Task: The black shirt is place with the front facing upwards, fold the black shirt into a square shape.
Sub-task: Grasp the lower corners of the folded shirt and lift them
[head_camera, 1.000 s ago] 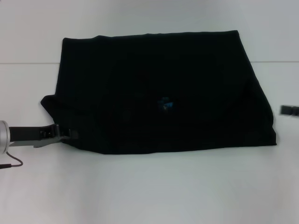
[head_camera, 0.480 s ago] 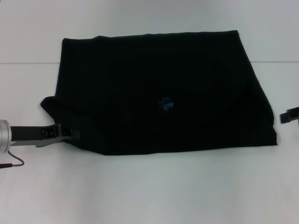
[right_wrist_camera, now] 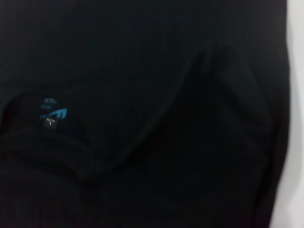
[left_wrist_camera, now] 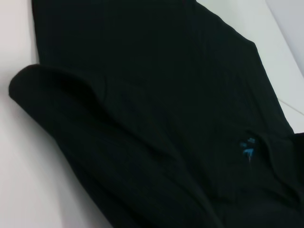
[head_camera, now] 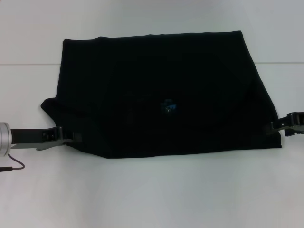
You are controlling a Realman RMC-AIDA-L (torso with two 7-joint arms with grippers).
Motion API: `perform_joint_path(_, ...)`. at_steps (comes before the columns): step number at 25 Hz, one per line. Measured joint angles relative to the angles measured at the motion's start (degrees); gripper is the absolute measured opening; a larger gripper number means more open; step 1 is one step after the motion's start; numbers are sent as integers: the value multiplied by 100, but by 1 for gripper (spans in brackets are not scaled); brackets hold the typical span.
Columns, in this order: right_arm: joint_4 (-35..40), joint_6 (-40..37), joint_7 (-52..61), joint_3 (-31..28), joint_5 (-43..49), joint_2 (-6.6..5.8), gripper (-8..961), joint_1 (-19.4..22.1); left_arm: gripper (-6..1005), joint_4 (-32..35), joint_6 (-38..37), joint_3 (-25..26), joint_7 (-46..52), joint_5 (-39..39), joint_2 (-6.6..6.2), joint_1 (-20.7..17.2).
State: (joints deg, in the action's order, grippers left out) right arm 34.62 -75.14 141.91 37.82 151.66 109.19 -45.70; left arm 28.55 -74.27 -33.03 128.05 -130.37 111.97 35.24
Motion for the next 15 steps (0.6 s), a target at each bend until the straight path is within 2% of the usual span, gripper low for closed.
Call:
perform_joint_path(12,31,270,-5,357,23,177,675,-18,46,-1,1,20,-41,21,0,0)
perform_joint_path(15,29,282,-7,358,25,179,540,-7,45,-3,1,25,-53,21,0,0)
